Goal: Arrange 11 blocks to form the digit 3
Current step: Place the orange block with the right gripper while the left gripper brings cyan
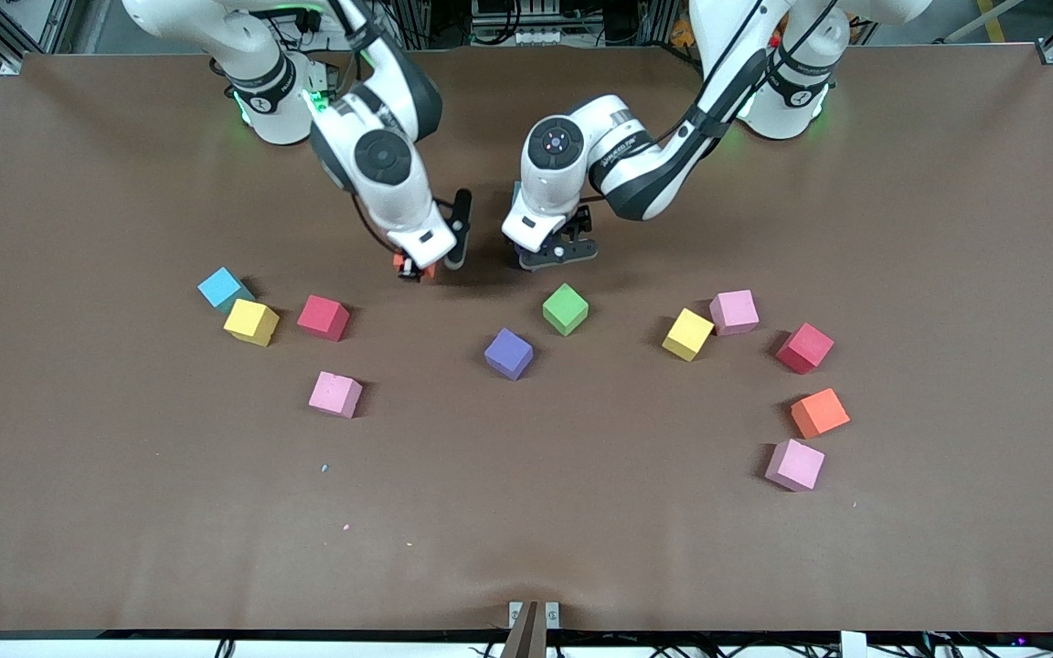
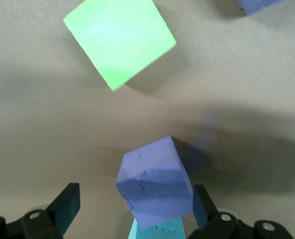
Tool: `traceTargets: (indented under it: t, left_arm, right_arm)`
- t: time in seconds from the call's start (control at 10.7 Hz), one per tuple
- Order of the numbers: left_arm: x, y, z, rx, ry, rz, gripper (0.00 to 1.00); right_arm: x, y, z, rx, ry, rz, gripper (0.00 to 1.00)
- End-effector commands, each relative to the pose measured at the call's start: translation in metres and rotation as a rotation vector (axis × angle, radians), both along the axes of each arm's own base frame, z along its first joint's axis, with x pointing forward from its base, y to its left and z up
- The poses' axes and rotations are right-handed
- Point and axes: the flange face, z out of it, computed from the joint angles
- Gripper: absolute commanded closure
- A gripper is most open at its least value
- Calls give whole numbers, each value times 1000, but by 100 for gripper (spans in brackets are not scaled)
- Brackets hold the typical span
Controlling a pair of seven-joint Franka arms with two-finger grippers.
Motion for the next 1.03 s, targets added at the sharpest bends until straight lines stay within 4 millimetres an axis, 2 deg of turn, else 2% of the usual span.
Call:
traceTargets:
  t: [0.0,0.37,0.65,0.75,0.84,0.93]
  left_arm:
    - [11,-9,-5,-13,34,77,0]
    - [12,-16,-32,9,70,154,0]
    - [4,-12,-46,33,94,171,0]
    - [2,-8,-50,44,100,171,23]
    - [7,-5,-50,44,100,182,77]
    - [9,-3,-47,45,104,191,100]
  right_arm:
    - [-35,18,5,-2,-15,74,82]
    - [-91,40,-15,4,-36,72,82]
    - [-115,47,-22,-6,-36,60,82]
    - [-120,47,-24,-4,-39,62,82]
    - [-123,47,-23,-4,-41,53,82]
    - [-132,52,-24,-7,-42,51,82]
